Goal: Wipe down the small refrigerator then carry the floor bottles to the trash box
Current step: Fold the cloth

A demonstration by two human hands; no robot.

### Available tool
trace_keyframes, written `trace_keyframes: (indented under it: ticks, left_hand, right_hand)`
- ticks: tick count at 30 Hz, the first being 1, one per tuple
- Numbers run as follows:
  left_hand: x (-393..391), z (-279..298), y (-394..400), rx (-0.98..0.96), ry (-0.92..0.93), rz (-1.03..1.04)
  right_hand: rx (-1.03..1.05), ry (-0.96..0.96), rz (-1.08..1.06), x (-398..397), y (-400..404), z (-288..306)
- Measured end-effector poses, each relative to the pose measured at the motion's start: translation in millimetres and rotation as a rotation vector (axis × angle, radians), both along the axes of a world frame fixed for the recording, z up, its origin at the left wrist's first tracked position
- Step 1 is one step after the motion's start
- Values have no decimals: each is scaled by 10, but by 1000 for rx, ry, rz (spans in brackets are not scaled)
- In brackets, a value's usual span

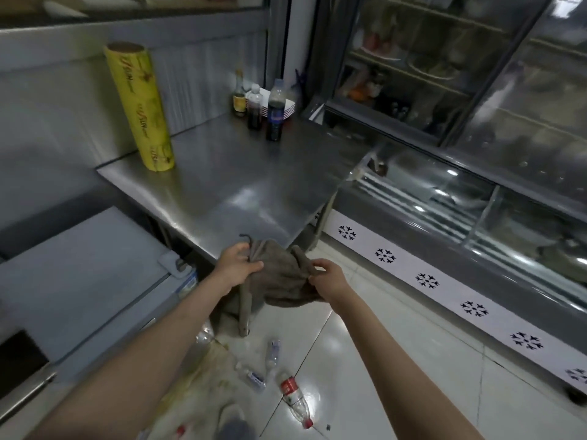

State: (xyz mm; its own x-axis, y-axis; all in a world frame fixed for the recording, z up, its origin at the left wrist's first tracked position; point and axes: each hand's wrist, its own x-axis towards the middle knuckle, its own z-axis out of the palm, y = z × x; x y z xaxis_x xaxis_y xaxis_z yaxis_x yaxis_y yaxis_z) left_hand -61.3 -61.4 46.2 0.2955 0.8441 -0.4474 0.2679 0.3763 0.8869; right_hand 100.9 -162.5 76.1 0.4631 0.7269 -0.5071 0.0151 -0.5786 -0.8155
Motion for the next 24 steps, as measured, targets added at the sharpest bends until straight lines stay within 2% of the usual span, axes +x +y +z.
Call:
trace_keyframes:
  ticks: [11, 17, 24]
  left_hand:
    - [28, -238, 957, -29, 42, 101]
    - [27, -446, 1231, -23, 65, 292]
    - [100, -678, 1321, -68, -16, 488]
  right_hand:
    - [-9, -65, 87, 148, 1220, -382]
    - [23, -128, 225, 207, 1824, -521]
    - [162, -346, 487, 358, 2366, -755]
